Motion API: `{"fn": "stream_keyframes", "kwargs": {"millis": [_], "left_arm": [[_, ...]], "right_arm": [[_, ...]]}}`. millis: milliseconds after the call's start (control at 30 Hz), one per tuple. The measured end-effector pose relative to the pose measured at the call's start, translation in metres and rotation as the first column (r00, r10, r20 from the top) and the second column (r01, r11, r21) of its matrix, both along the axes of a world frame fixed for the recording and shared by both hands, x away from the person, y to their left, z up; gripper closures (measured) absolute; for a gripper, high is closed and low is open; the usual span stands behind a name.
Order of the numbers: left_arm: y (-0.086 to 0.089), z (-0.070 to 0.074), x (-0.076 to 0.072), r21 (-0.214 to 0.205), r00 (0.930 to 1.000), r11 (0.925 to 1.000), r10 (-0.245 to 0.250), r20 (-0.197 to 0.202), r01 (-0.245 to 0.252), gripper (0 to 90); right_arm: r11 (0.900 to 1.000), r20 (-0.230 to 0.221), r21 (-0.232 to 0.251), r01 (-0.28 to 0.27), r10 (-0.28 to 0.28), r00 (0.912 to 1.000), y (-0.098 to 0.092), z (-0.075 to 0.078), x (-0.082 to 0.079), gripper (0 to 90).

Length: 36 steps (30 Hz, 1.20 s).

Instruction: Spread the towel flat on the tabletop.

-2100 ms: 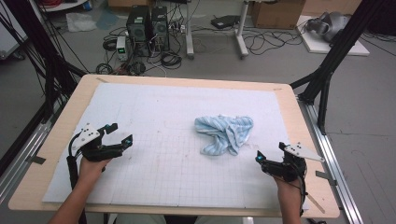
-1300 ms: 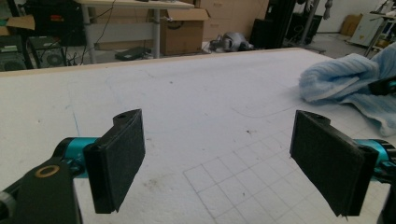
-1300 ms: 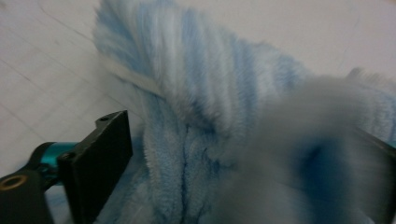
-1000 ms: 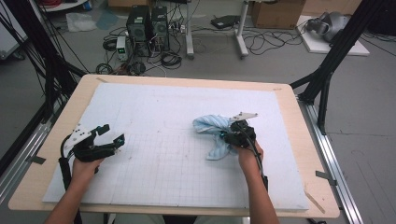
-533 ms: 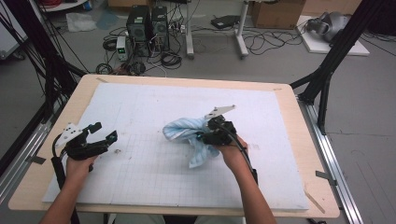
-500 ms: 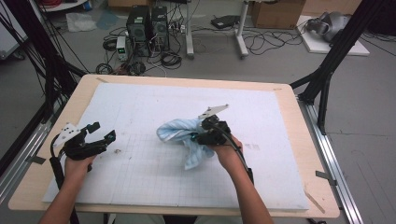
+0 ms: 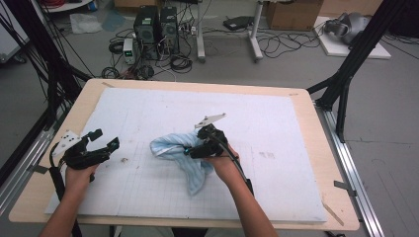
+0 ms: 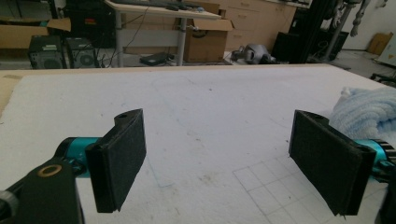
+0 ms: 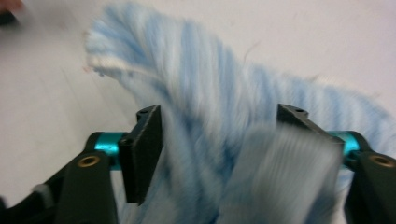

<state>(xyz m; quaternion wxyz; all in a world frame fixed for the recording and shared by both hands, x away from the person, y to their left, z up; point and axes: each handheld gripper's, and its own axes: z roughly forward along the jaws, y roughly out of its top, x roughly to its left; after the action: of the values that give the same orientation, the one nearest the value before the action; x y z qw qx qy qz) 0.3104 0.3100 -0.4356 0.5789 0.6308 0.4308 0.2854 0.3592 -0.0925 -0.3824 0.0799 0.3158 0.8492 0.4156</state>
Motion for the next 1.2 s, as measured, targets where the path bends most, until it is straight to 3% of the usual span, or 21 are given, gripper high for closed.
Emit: {"fn": "stream_keyframes", "kwargs": {"millis": [100, 133, 267, 333, 433, 467, 533, 633, 667, 767, 867, 1033, 1167, 1200], "left_arm": [[-0.001, 0.001, 0.000, 0.001, 1.0000, 1.0000, -0.003, 0.002, 0.003, 19.2], [-0.001, 0.001, 0.000, 0.001, 1.0000, 1.0000, -0.003, 0.002, 0.003, 19.2], [-0.002, 0.001, -0.001, 0.001, 1.0000, 1.0000, -0.005, 0.002, 0.005, 19.2], [-0.003, 0.000, 0.000, 0.002, 1.0000, 1.0000, -0.005, 0.000, 0.005, 19.2], [-0.004, 0.000, 0.000, 0.005, 0.9999, 0.9999, -0.010, -0.002, 0.010, 19.3], [-0.006, 0.000, 0.001, 0.008, 0.9999, 0.9999, -0.013, -0.002, 0.013, 19.3], [-0.007, 0.000, 0.001, 0.005, 0.9999, 0.9999, -0.016, -0.003, 0.016, 19.3], [-0.006, 0.001, 0.001, 0.007, 0.9999, 0.9999, -0.012, 0.000, 0.012, 19.5], [-0.005, 0.001, 0.001, 0.006, 1.0000, 0.9999, -0.008, 0.000, 0.008, 19.5], [-0.003, 0.001, 0.002, 0.003, 1.0000, 1.0000, 0.001, 0.000, -0.001, 19.5], [0.000, 0.001, 0.002, -0.005, 0.9999, 0.9999, 0.011, 0.002, -0.011, 19.5], [-0.001, 0.001, 0.002, -0.004, 1.0000, 1.0000, 0.008, 0.000, -0.008, 19.6], [-0.001, 0.001, 0.002, -0.006, 1.0000, 1.0000, 0.006, 0.001, -0.006, 19.6], [-0.001, 0.001, 0.002, -0.006, 1.0000, 1.0000, 0.006, 0.001, -0.006, 19.7]], "right_arm": [[0.9994, 0.035, 0.032, 0.009, -0.011, 0.9993, -0.018, 0.012, -0.003, 28.4], [0.9994, 0.035, 0.032, 0.009, -0.011, 0.9993, -0.018, 0.012, -0.003, 28.4], [0.9995, 0.047, 0.031, 0.000, -0.002, 0.9989, -0.051, 0.016, -0.013, 33.8], [0.9979, 0.021, 0.058, -0.030, 0.029, 0.9994, -0.061, 0.013, -0.018, 36.0], [0.9972, 0.002, 0.053, -0.053, 0.053, 0.9986, -0.064, 0.006, -0.023, 37.1], [0.9982, -0.022, 0.022, -0.056, 0.056, 0.9982, -0.063, -0.003, -0.023, 41.8], [0.9978, -0.048, 0.036, -0.055, 0.057, 0.9972, -0.060, -0.010, -0.021, 50.8], [0.9969, -0.023, 0.018, -0.077, 0.077, 0.9968, -0.051, -0.011, -0.018, 76.4], [0.9969, -0.007, 0.025, -0.075, 0.075, 0.9972, -0.049, -0.008, -0.016, 81.0], [0.9949, 0.047, 0.088, -0.049, 0.045, 0.9979, -0.044, 0.004, -0.007, 83.3], [0.9918, 0.065, 0.126, -0.024, 0.016, 0.9978, -0.034, 0.016, 0.009, 83.6], [0.9897, 0.095, 0.143, 0.000, -0.014, 0.9953, -0.006, 0.030, 0.040, 83.6], [0.9897, 0.070, 0.139, 0.032, -0.042, 0.9967, 0.018, 0.031, 0.066, 83.6], [0.9897, 0.070, 0.139, 0.032, -0.042, 0.9967, 0.018, 0.031, 0.066, 83.6]]}}
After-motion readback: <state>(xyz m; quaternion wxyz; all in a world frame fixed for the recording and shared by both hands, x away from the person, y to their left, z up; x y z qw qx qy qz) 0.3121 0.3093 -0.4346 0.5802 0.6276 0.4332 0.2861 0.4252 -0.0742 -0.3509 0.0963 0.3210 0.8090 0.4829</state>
